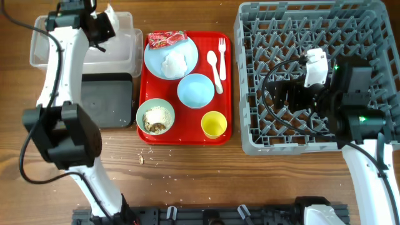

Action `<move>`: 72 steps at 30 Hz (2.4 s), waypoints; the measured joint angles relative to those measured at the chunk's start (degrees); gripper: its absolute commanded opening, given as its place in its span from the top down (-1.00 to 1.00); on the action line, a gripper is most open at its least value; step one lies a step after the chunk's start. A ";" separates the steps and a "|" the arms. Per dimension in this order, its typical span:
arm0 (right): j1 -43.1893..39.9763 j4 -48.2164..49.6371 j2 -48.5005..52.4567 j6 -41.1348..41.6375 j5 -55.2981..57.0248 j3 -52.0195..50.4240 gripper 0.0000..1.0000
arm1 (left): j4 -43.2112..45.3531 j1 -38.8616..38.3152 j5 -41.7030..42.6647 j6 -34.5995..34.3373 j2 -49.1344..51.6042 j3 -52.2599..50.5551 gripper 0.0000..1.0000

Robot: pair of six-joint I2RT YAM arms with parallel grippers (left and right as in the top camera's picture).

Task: Sort waste into correct bins and load items into the dishwasher rack
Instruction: 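Grasp the white napkin with the left gripper, drop it in the clear bin, then grasp the red wrapper with the left gripper and drop it in the clear bin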

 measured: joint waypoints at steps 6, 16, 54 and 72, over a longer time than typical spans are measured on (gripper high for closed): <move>0.00 0.24 0.00 0.00 0.00 0.00 -1.00 | 2.21 0.42 0.00 0.42 1.03 0.00 -1.00; 0.00 0.22 0.00 0.00 0.00 0.00 -1.00 | 7.41 -7.41 1.55 8.22 1.03 0.11 -0.97; 0.00 0.20 1.60 0.00 0.02 0.00 -0.99 | 16.11 -17.64 5.25 15.91 21.11 1.62 0.92; -0.02 0.20 1.60 0.00 0.20 0.00 -0.99 | 9.07 -12.50 -2.69 13.38 2.19 1.81 0.92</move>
